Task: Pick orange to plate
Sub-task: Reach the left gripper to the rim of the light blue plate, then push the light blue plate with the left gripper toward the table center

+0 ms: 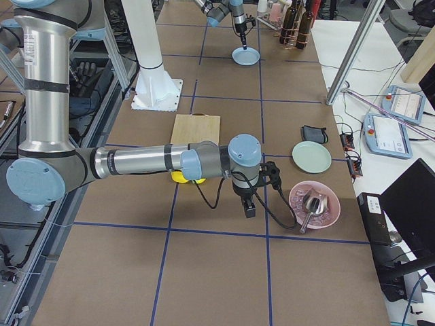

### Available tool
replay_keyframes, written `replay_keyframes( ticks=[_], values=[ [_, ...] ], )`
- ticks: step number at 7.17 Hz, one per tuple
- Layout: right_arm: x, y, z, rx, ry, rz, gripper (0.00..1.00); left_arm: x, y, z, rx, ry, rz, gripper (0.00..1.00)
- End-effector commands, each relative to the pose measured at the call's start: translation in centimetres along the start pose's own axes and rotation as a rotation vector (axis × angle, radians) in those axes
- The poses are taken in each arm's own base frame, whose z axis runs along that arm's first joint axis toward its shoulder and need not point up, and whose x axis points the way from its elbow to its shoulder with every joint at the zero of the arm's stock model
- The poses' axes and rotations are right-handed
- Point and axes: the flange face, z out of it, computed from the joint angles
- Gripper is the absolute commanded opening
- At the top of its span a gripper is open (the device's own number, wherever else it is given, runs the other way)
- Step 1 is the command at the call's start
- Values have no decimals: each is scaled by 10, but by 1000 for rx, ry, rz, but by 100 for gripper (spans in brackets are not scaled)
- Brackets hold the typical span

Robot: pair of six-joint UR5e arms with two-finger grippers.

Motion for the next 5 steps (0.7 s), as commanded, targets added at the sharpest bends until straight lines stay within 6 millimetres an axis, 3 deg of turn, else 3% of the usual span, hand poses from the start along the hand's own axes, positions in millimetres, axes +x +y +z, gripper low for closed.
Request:
replay_keyframes(
  ticks=[1, 2, 3, 4, 5],
  values=[
    [0, 0, 0, 1, 0, -1, 100, 50, -3, -40, 37, 111, 48, 0],
    [0, 0, 0, 1, 1, -1, 100, 86, -14, -51, 60, 163, 58, 0],
    [0, 0, -1, 2, 1, -2, 100, 121, -27, -47, 70, 192, 70, 0],
    [-2, -1, -2, 5, 0, -4, 100, 170, -37, -30, 44, 200, 19, 0],
    [-2, -2, -2, 6, 2, -5, 100, 235, -25, -2, -9, 205, -17, 0]
  ],
)
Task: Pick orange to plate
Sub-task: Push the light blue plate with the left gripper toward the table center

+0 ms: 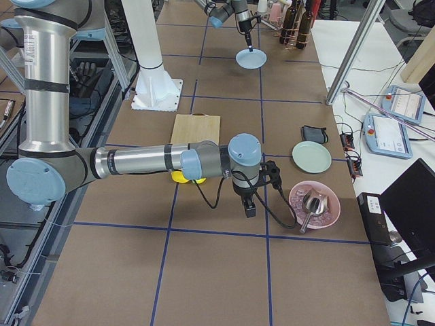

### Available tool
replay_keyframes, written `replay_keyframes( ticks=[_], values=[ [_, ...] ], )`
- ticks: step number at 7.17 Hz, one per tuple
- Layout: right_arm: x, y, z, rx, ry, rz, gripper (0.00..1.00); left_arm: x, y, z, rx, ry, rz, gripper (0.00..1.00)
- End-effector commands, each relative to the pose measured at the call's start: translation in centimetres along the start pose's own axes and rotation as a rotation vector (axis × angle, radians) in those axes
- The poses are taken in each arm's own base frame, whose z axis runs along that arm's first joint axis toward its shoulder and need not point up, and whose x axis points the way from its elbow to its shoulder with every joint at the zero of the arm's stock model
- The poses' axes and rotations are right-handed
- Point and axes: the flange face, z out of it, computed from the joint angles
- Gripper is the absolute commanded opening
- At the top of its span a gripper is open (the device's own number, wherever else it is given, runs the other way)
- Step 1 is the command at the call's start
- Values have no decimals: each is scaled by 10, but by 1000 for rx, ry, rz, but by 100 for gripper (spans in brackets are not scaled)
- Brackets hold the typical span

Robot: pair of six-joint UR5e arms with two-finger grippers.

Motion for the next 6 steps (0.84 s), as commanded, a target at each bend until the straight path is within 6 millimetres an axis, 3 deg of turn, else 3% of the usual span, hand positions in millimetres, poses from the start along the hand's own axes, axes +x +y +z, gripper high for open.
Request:
replay_keyframes(
  ticks=[1, 3, 6],
  values=[
    [0, -1, 0, 7, 1, -7, 100, 100, 20, 63, -47, 5, -48, 0],
    [0, -1, -1, 8, 2, -7, 100, 144, 63, 105, -62, 6, -5, 0],
    [1, 0, 0, 6, 3, -12, 100, 161, 60, 129, -72, -10, -1, 0]
  ],
)
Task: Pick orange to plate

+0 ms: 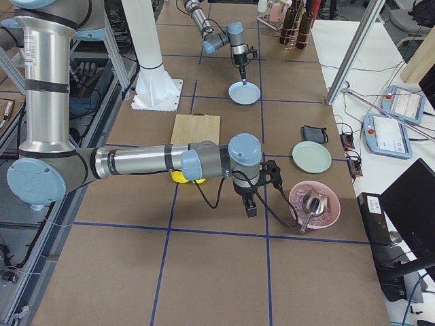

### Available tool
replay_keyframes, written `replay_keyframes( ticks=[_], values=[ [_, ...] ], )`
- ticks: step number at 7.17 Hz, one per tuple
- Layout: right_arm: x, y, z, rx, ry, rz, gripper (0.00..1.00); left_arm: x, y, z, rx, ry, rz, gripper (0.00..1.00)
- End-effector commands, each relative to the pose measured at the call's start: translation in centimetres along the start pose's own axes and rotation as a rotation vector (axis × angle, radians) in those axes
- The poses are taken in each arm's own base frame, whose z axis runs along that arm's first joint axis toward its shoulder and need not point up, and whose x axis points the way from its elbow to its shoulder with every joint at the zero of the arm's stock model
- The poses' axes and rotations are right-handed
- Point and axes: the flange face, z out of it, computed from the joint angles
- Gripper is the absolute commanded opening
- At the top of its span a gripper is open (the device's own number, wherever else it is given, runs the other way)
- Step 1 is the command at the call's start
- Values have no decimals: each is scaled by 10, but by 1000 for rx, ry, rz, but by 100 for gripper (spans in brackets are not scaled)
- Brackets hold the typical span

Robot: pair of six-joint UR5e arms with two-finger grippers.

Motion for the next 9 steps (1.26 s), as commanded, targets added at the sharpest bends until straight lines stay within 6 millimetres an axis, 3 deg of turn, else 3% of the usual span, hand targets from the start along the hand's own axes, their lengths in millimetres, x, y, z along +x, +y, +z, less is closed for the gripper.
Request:
replay_keyframes(
  ticks=[1, 2, 4, 5, 6, 8, 9],
  values=[
    [0, 1, 1, -1, 0, -1, 100, 8, -2, 9, -3, -5, 8, 33],
    [-4, -2, -3, 11, 0, -6, 100, 8, -2, 8, -5, -3, 10, 99],
    [-18, -7, 6, 0, -3, -45, 100, 8, -14, -3, -12, -41, 3, 100],
    [-26, -9, 14, -17, -8, -52, 100, 2, -31, -24, -64, -64, 59, 100],
    [-33, -14, 20, -26, -10, -43, 100, -20, -55, -58, -102, -95, 135, 100],
    [-38, -17, 20, -25, -12, -46, 100, -88, -99, -141, -114, -158, 336, 100],
    [-45, -28, 17, -16, -13, -40, 100, -148, -124, -177, -122, -201, 429, 100]
  ],
)
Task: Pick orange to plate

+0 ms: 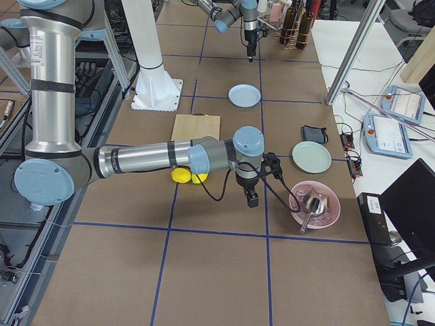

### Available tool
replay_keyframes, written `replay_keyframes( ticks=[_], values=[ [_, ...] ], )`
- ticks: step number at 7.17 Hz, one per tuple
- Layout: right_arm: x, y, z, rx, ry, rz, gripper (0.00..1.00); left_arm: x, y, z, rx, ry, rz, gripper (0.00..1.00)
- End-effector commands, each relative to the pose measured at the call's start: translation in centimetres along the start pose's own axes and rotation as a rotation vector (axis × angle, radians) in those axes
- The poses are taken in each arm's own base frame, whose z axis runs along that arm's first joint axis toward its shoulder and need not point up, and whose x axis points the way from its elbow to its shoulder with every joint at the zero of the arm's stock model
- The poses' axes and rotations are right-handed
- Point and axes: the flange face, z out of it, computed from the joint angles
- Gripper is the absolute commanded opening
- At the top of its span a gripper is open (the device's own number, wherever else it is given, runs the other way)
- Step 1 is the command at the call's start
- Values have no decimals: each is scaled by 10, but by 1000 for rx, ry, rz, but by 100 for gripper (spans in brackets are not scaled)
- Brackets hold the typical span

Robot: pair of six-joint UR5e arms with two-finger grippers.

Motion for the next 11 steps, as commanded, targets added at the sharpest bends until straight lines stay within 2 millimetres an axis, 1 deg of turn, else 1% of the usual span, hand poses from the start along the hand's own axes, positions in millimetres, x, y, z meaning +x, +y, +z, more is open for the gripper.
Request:
replay_keyframes(
  ticks=[1, 2, 3, 4, 5, 6, 7, 8, 9, 10, 11],
  values=[
    [-18, -28, -10, 28, -6, 35, 100, -148, 4, -68, -22, -82, 187, 100],
    [-31, -36, -6, 24, -11, 49, 100, -222, 15, -100, -38, -84, 229, 100],
    [-49, -49, -7, 28, -20, 53, 100, -277, 34, -124, -44, -93, 184, 100],
    [-70, -64, -3, 26, -32, 84, 100, -332, 66, -151, -54, -78, 70, 100],
    [-92, -75, 7, 11, -43, 90, 100, -366, 98, -157, -95, -63, -17, 100],
    [-111, -87, 11, 9, -53, 100, 100, -395, 134, -157, -131, -78, -10, 100],
    [-121, -90, 15, 3, -58, 103, 100, -417, 141, -171, -141, -94, 1, 100],
    [-124, -92, 14, 6, -61, 99, 100, -440, 150, -188, -180, -110, -41, 100],
    [-125, -92, 13, 7, -62, 96, 100, -464, 159, -208, -193, -141, -9, 100],
    [-129, -92, 10, 14, -64, 90, 100, -470, 165, -208, -211, -156, -23, 100],
    [-131, -92, 8, 18, -65, 86, 100, -478, 167, -220, -198, -166, -55, 100]
  ],
)
